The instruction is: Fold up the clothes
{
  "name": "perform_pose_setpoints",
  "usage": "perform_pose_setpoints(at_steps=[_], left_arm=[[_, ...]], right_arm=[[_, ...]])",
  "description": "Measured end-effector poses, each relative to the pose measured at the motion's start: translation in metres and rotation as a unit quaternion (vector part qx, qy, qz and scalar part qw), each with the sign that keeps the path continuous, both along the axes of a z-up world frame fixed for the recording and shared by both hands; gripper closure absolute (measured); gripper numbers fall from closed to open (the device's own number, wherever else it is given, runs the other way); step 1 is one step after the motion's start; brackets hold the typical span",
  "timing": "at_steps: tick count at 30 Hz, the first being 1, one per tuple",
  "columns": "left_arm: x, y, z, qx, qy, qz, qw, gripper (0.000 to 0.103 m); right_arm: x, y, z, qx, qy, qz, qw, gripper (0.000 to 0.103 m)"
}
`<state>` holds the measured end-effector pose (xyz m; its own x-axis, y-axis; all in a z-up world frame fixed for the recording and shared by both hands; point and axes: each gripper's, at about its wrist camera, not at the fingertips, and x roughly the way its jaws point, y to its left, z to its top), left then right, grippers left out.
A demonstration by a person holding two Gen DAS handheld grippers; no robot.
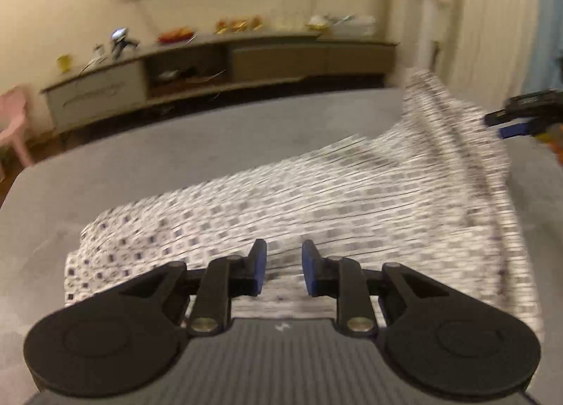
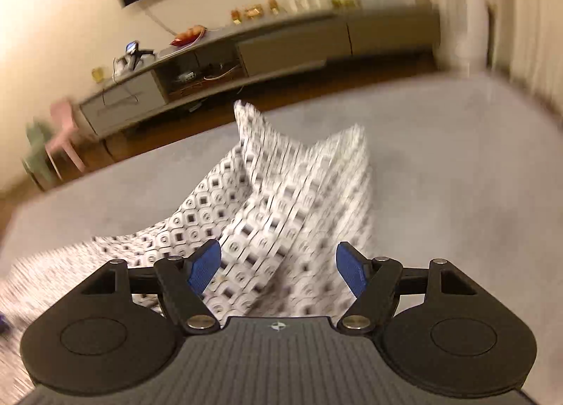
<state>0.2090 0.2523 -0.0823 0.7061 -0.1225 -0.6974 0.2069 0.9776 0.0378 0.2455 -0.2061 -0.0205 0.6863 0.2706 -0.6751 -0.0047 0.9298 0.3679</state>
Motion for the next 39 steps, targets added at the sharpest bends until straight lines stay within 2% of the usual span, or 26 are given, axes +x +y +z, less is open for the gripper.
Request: perform_pose_setpoints(at_steps=[1,3,6,9,12,14,15,16,17,18,19,22,25,26,29,30,35,37,38,39], left_arm=[[0.005,0.008,-0.005,0.005,0.013,0.017,0.9998,0.081],[0.009,0.025,-0.012,0.017,0.036,0.052,0.9978,0.081],[0.017,0.053,-0.012,0.026,0.043,0.100,0.9937,0.079],[0.016,0.074,-0.007,0.073,0.041,0.163,0.9831,0.079],[0.014,0.079,-0.001,0.131,0.036,0.202,0.9698,0.082],[0.003,0.067,0.014,0.124,0.018,0.193,0.9732,0.082],[-0.003,0.060,0.022,0.115,0.006,0.185,0.9761,0.082],[-0.010,0.052,0.031,0.105,-0.006,0.176,0.9787,0.082],[-0.016,0.045,0.040,0.096,-0.018,0.168,0.9810,0.082],[-0.023,0.037,0.048,0.087,-0.029,0.159,0.9830,0.081],[-0.028,0.031,0.052,0.083,-0.035,0.151,0.9844,0.080],[-0.042,0.016,0.052,0.088,-0.037,0.127,0.9874,0.079],[-0.057,0.002,0.052,0.092,-0.040,0.102,0.9897,0.076],[-0.058,0.001,0.050,0.092,-0.036,0.099,0.9902,0.075],[-0.038,0.024,0.032,0.085,0.000,0.123,0.9888,0.075],[-0.030,0.031,0.025,0.086,0.013,0.133,0.9873,0.075],[0.004,0.055,0.000,0.101,0.060,0.167,0.9790,0.075],[0.009,0.064,-0.001,0.089,0.060,0.183,0.9773,0.072],[0.010,0.065,0.000,0.094,0.061,0.187,0.9759,0.072],[0.010,0.063,0.001,0.108,0.061,0.192,0.9736,0.072]], right_arm=[[0.007,0.000,-0.004,0.010,0.005,0.005,1.000,0.067],[0.018,-0.002,-0.012,0.011,0.020,0.012,1.000,0.103],[-0.008,-0.008,0.014,0.004,-0.019,0.016,1.000,0.103],[-0.080,-0.024,0.053,0.011,-0.049,0.026,0.998,0.103],[-0.157,-0.032,0.049,-0.016,0.005,0.057,0.998,0.103],[-0.193,-0.028,0.036,-0.059,0.061,0.110,0.990,0.101],[-0.207,-0.026,0.036,-0.095,0.060,0.123,0.986,0.090],[-0.213,-0.027,0.046,-0.126,0.038,0.123,0.984,0.081],[-0.217,-0.028,0.058,-0.155,0.012,0.118,0.981,0.057],[-0.215,-0.030,0.071,-0.164,-0.020,0.109,0.980,0.032],[-0.210,-0.032,0.084,-0.163,-0.055,0.098,0.980,0.017],[-0.152,-0.019,0.091,-0.179,-0.097,0.106,0.973,0.011],[-0.106,-0.022,0.068,-0.211,-0.070,0.099,0.970,0.011],[-0.093,-0.023,0.060,-0.222,-0.060,0.096,0.968,0.012],[-0.053,-0.029,0.036,-0.252,-0.030,0.087,0.963,0.035],[-0.040,-0.031,0.028,-0.262,-0.020,0.084,0.961,0.056],[0.027,-0.040,-0.011,-0.311,0.030,0.069,0.947,0.063],[0.054,-0.044,-0.027,-0.331,0.050,0.062,0.940,0.063],[0.067,-0.046,-0.035,-0.340,0.060,0.059,0.937,0.063],[0.081,-0.049,-0.038,-0.369,0.062,0.044,0.927,0.063]])
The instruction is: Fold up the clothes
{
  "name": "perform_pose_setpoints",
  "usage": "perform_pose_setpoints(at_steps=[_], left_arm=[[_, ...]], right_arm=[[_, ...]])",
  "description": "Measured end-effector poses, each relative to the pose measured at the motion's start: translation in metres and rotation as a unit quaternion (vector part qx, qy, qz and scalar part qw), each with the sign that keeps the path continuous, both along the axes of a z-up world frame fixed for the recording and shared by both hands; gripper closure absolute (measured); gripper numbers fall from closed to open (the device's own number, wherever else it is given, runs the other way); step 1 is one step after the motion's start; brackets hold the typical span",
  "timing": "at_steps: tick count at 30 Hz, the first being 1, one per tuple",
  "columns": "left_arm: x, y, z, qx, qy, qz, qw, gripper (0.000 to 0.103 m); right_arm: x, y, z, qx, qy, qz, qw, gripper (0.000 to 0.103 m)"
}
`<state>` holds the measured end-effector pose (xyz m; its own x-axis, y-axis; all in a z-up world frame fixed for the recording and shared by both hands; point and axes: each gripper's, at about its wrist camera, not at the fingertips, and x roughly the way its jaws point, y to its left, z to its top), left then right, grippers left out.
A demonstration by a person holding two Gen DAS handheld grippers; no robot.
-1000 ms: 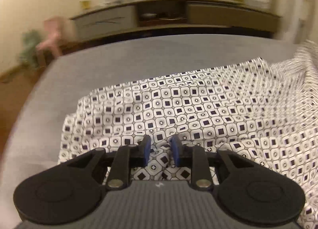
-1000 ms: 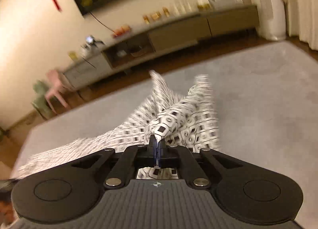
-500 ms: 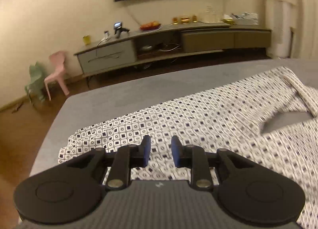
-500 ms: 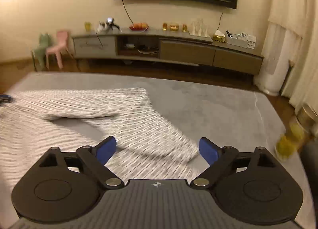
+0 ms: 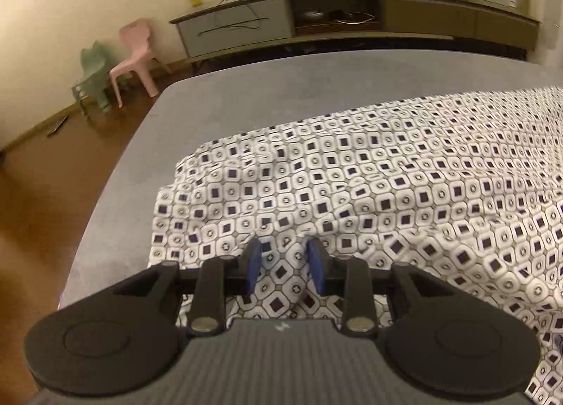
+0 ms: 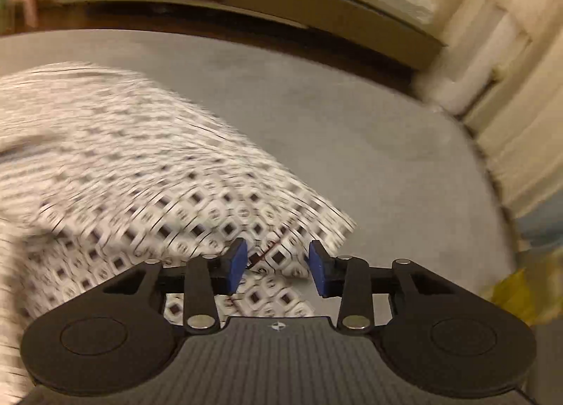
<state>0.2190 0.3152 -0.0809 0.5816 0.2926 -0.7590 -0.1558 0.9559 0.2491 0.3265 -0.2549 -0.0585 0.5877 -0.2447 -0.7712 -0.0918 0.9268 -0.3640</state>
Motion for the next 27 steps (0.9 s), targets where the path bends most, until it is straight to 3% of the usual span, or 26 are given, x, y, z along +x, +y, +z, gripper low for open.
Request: perform_pose_setpoints(at_steps=[2,3,4,6,9,10,15,17,18,20,22,24,27], left_arm=[[-0.001,-0.008,0.005,0.026,-0.002,-0.004,0.9997,0.073],[-0.001,-0.012,0.009,0.029,-0.007,-0.011,0.9995,0.073],[0.001,-0.015,0.013,0.024,-0.014,-0.022,0.9994,0.072],[0.005,-0.020,0.019,0.019,-0.023,-0.041,0.9987,0.072],[0.025,-0.015,0.010,0.018,-0.007,-0.043,0.9989,0.072],[0.032,-0.009,0.005,0.025,-0.004,-0.037,0.9990,0.072],[0.061,0.023,-0.009,0.095,-0.014,0.043,0.9944,0.081],[0.066,0.025,-0.018,0.152,-0.020,0.075,0.9853,0.083],[0.063,0.023,-0.017,0.155,-0.022,0.071,0.9851,0.083],[0.052,0.018,0.001,0.134,-0.037,0.049,0.9891,0.083],[0.038,0.013,0.025,0.107,-0.055,0.027,0.9924,0.082],[0.015,0.008,0.053,0.069,-0.075,0.006,0.9948,0.078],[-0.037,-0.006,0.090,0.027,-0.101,-0.020,0.9944,0.064]], right_arm=[[0.019,-0.003,0.000,-0.097,-0.034,-0.024,0.994,0.062],[0.022,-0.002,0.005,-0.113,-0.056,-0.028,0.992,0.060],[0.022,0.002,0.013,-0.111,-0.078,-0.028,0.990,0.060],[0.012,0.010,0.033,-0.018,-0.111,-0.012,0.994,0.056],[0.013,0.025,0.021,0.091,-0.054,0.027,0.994,0.056],[0.016,0.024,0.017,0.101,-0.046,0.026,0.994,0.056],[0.041,0.005,0.000,0.076,-0.042,-0.016,0.996,0.057],[0.055,0.002,-0.003,0.023,-0.055,-0.033,0.998,0.055],[0.065,0.004,-0.008,-0.016,-0.059,-0.045,0.997,0.055],[0.056,-0.004,0.006,0.009,-0.087,-0.061,0.994,0.055],[0.028,-0.011,0.010,0.038,-0.081,-0.057,0.994,0.034],[-0.004,-0.017,0.011,0.062,-0.067,-0.050,0.995,0.020],[-0.051,-0.027,0.013,0.099,-0.046,-0.039,0.993,0.018]])
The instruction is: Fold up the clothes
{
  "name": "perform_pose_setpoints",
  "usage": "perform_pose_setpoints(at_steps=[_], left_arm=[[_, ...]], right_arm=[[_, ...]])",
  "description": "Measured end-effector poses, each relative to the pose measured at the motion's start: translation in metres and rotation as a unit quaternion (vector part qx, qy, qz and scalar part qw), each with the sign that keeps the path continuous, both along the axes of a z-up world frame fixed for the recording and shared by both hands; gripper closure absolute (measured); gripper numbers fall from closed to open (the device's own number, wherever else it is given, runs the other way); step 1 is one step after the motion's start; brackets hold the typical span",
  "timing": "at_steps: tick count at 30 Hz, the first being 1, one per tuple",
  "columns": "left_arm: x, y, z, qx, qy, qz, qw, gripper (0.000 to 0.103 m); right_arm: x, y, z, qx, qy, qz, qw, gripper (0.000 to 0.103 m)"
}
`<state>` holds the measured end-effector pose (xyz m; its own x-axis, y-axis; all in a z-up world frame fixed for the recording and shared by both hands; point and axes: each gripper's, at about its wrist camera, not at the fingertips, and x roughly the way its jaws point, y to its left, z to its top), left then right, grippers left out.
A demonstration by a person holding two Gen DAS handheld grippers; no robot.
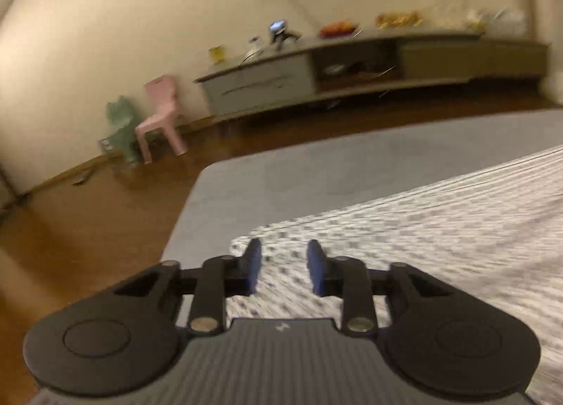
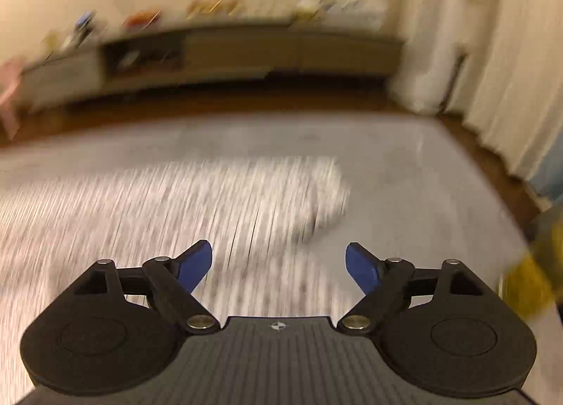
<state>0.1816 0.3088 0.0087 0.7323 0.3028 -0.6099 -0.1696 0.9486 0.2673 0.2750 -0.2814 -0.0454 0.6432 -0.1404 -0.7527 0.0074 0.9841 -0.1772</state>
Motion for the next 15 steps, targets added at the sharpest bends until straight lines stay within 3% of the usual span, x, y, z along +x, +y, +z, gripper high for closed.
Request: perform_pose_setpoints(at_steps=[3,5,6,7,9,12,15], left_arm=[[-0.056,-0.003,0.018,-0.035,-0.018,0.011,0.9992,0.057],[-0.092,0.005,0.016,-0.061,-0.014,0.022,0.9978,0.052],[-0.106,0.010,0.010,-0.071,-0.006,0.028,0.9971,0.050],[-0.118,0.015,0.003,-0.081,0.004,0.038,0.9960,0.045],[-0.141,0.025,-0.013,-0.103,0.025,0.055,0.9928,0.042],[-0.157,0.027,-0.035,-0.141,0.050,0.054,0.9873,0.039],[-0.158,0.001,-0.054,-0.108,0.086,0.015,0.9904,0.040]], right_arm=[[-0.048,-0.009,0.002,0.037,0.018,0.015,0.999,0.019],[-0.055,-0.016,0.002,0.052,0.025,0.023,0.998,0.026],[-0.056,-0.019,0.002,0.059,0.029,0.027,0.997,0.038],[-0.057,-0.022,0.002,0.066,0.032,0.031,0.997,0.057],[-0.064,-0.027,0.002,0.069,0.038,0.039,0.996,0.075],[-0.085,-0.029,-0.001,0.035,0.049,0.049,0.997,0.077],[-0.093,-0.030,-0.019,-0.001,0.059,0.053,0.997,0.078]])
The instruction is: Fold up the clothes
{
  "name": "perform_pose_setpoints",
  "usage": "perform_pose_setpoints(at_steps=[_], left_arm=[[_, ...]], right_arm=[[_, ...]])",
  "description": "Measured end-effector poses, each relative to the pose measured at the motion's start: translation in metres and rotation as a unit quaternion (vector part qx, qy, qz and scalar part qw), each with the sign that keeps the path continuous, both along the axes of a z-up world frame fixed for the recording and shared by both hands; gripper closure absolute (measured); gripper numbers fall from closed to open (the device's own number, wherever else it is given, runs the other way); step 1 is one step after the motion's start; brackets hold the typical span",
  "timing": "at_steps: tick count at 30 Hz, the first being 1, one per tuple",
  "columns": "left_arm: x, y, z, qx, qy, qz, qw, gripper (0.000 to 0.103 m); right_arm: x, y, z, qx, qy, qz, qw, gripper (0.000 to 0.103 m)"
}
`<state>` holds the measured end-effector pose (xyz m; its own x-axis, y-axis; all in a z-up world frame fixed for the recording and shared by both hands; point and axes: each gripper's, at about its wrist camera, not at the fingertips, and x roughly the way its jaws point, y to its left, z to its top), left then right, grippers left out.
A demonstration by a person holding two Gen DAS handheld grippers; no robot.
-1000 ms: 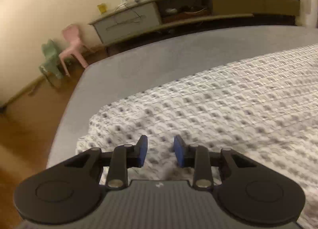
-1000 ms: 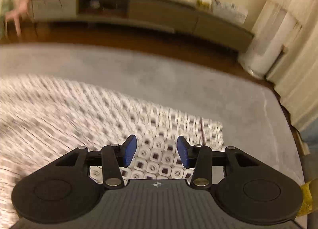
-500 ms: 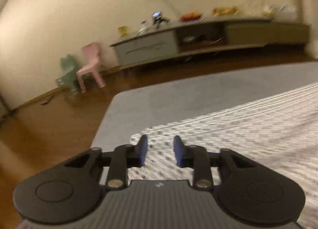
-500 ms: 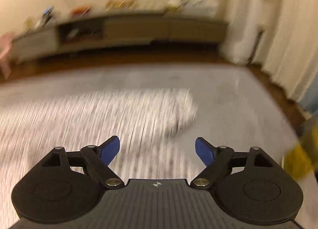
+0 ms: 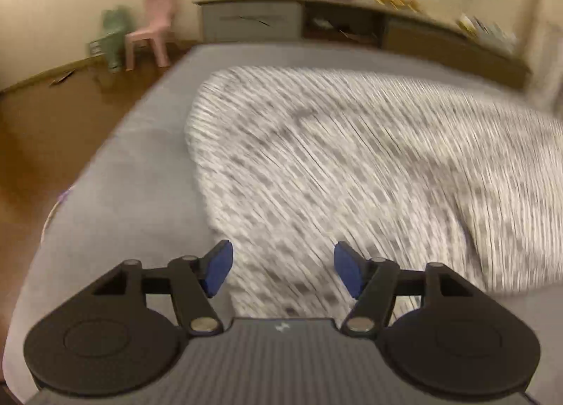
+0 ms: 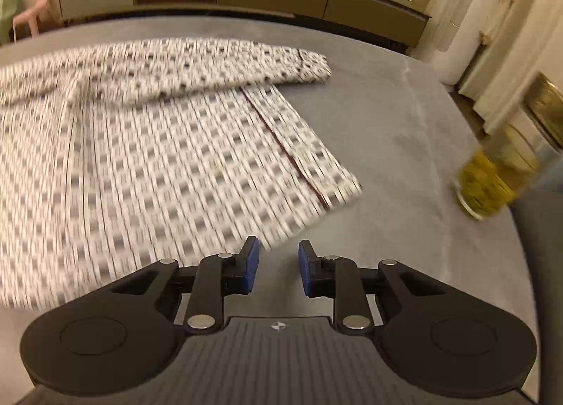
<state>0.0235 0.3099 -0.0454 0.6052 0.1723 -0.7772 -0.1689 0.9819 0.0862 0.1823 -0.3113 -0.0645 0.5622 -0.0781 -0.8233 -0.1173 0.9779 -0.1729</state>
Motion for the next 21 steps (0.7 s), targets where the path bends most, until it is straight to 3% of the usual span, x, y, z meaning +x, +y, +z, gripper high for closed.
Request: perform_pose_setpoints(at_steps=[2,6,9,10,13,16,21], left_arm=[[-0.001,-0.014,-0.009,0.031,0.015,-0.023,0.9992,0.041],[-0.005,-0.010,-0.009,0.056,0.026,-0.023,0.9978,0.045],[0.000,-0.008,-0.006,0.068,0.037,-0.037,0.9963,0.044],[0.002,-0.009,-0.006,0.074,0.041,-0.041,0.9955,0.044],[0.015,-0.009,-0.009,0.118,0.059,-0.046,0.9902,0.044],[0.035,0.000,-0.013,0.181,0.083,-0.035,0.9794,0.048],[0.067,0.025,-0.016,0.239,0.121,-0.024,0.9632,0.048]], right_arm=[[-0.005,-0.001,-0.012,-0.024,0.005,0.004,1.000,0.078],[0.004,0.015,0.001,0.015,-0.024,0.012,1.000,0.074],[0.013,0.029,0.014,0.049,-0.048,0.018,0.997,0.036],[0.015,0.033,0.018,0.061,-0.056,0.020,0.996,0.030],[0.046,0.057,0.000,0.065,-0.030,0.023,0.997,0.029],[0.065,0.071,-0.023,0.072,0.001,0.032,0.997,0.034],[0.028,0.064,-0.027,0.067,0.067,0.118,0.988,0.035]])
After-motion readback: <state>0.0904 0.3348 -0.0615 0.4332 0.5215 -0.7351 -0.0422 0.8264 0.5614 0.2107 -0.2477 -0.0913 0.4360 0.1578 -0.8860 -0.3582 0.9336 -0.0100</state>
